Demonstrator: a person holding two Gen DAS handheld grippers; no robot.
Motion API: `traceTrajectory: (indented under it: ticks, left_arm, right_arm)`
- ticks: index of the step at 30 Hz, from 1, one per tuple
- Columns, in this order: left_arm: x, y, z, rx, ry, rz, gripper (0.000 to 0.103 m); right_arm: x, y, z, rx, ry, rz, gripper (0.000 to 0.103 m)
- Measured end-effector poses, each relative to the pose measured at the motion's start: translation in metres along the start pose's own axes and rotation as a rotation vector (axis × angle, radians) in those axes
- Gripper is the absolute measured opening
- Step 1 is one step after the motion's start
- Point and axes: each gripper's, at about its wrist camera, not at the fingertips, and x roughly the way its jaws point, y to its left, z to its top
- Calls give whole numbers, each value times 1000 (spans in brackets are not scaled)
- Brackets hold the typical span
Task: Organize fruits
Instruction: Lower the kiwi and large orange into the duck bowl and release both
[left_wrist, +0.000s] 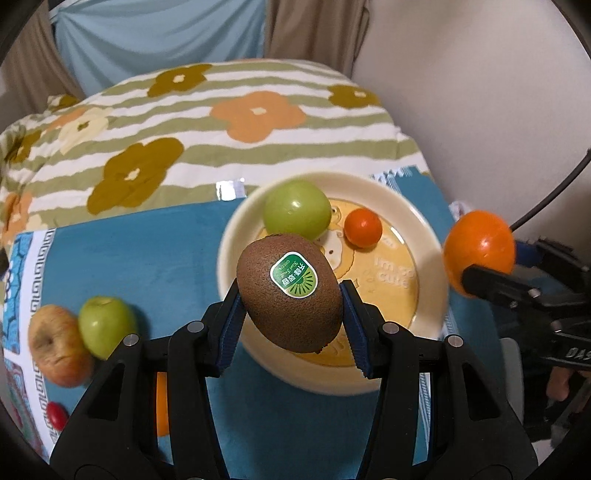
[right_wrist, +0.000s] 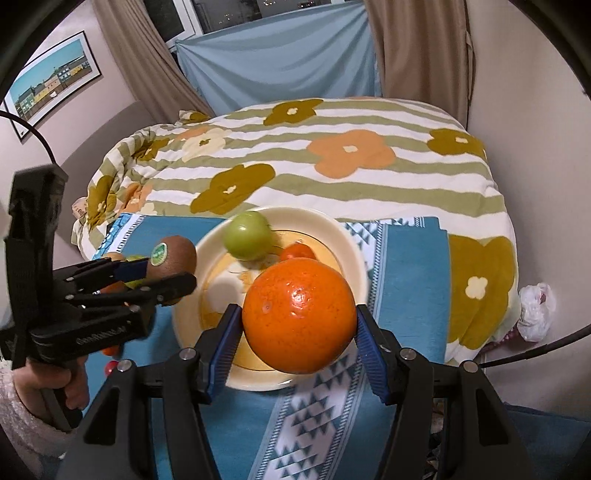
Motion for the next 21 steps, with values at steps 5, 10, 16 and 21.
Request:
traceTrajectory:
  ticks: [5, 10, 16, 21]
  left_arm:
    - [22, -16, -4, 49, 49, 31, 54]
    - [27, -22, -5, 73, 63, 47, 55]
    - [3, -20, -5, 58, -5, 36, 103]
    - [-13, -10, -10, 42, -12, 52, 103]
  right_arm:
    - [6, -16, -1, 15, 8, 9, 56]
    - [7, -23, -2, 24, 8, 14, 56]
    - [5, -25, 0, 26, -2, 21, 56]
    - [4, -23, 2, 9, -8, 26, 56]
